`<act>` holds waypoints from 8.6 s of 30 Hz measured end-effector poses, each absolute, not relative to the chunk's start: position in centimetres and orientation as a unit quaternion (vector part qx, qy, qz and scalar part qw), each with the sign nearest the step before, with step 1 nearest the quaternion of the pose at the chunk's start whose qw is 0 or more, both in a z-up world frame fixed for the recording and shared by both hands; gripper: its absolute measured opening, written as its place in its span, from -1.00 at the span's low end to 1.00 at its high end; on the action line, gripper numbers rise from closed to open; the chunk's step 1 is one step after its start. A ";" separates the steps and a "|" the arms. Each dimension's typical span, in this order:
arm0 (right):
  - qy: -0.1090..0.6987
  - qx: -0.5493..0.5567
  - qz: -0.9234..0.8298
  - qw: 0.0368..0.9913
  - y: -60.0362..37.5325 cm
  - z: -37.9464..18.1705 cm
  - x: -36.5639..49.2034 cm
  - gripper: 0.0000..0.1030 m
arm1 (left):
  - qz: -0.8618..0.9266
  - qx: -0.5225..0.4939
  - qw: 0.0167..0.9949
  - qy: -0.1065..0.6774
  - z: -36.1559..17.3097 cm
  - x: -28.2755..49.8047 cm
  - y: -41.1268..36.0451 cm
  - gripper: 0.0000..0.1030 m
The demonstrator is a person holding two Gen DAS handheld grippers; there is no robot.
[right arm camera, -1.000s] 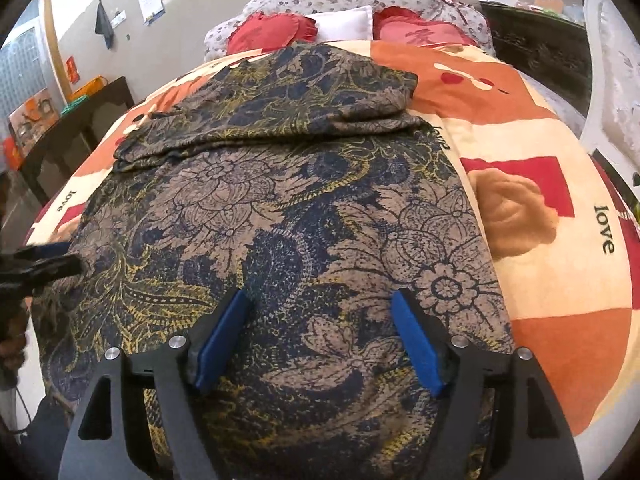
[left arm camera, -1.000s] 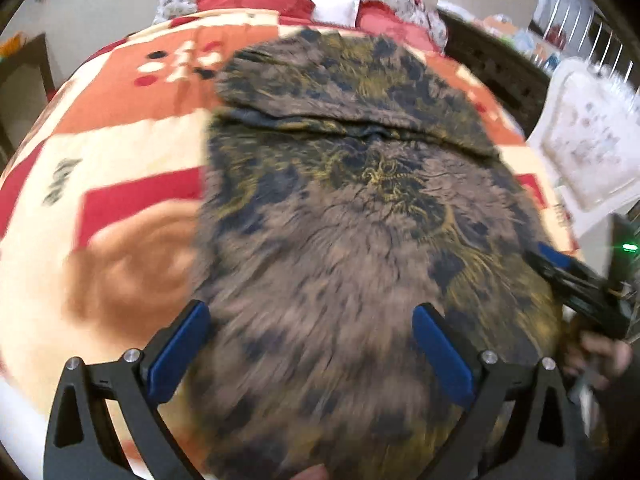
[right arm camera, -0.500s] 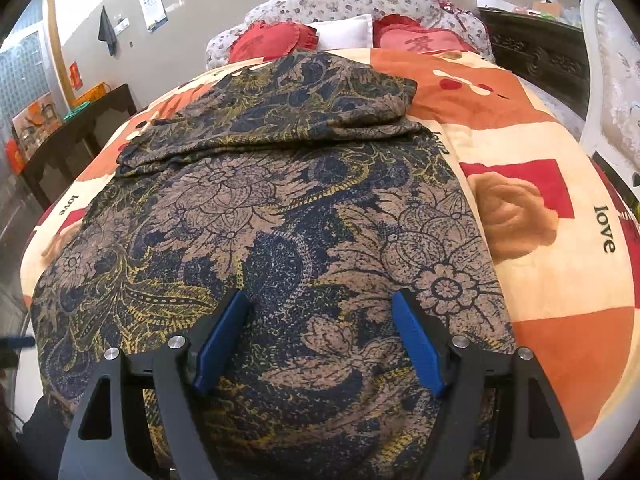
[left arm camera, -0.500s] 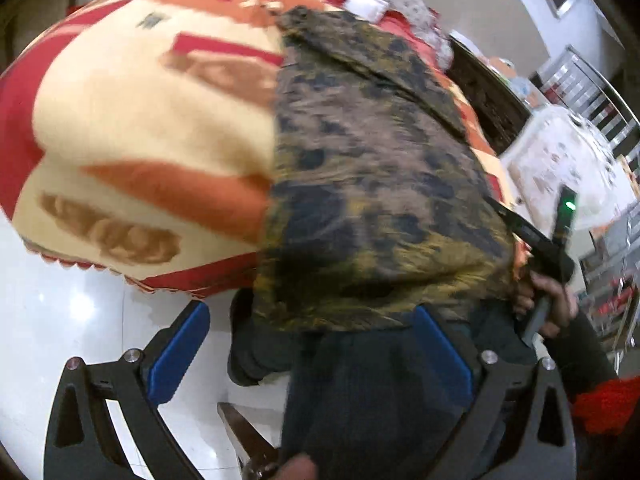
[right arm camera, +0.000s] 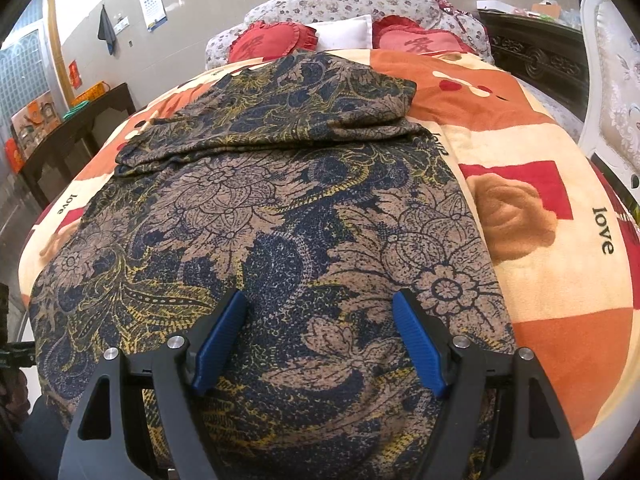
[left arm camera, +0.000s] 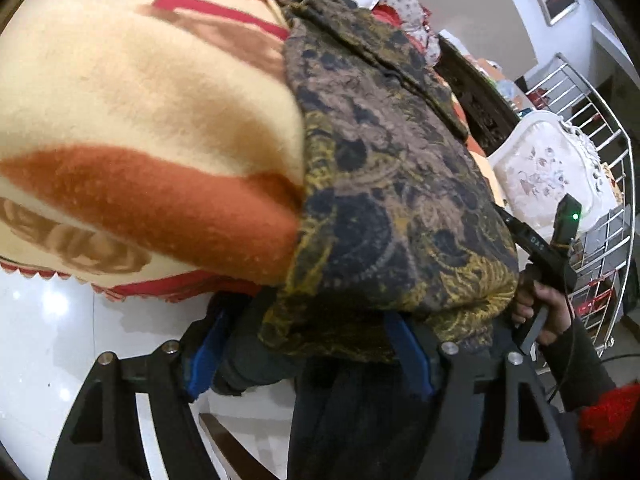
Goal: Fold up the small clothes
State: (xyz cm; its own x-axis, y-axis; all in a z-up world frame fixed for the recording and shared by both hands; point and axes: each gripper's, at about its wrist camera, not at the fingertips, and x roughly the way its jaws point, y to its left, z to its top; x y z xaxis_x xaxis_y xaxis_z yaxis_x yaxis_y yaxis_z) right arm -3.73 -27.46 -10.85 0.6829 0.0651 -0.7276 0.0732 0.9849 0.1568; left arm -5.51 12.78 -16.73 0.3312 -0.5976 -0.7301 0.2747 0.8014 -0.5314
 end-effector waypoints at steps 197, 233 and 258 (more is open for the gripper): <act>0.370 0.112 -0.027 0.922 -35.1 -4.2 23.1 -0.47 | -0.090 0.001 0.914 0.396 -6.1 30.3 -4.3 0.14; 0.403 0.068 -0.053 0.911 -32.1 -9.4 25.1 -0.34 | -0.046 0.010 0.904 0.426 -10.9 31.0 -6.0 0.35; 0.407 -0.021 0.015 0.913 -24.9 -9.5 12.6 -0.18 | -0.178 -0.124 0.881 0.419 -3.8 9.1 5.7 0.60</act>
State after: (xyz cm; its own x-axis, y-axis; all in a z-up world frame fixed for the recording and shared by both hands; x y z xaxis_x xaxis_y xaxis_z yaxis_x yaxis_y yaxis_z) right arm 12.60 -24.92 -9.49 0.6678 0.0100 -0.7443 -0.0436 0.9987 -0.0257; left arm 9.06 5.73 -3.77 0.5846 -0.4179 -0.6954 0.2105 0.9059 -0.3674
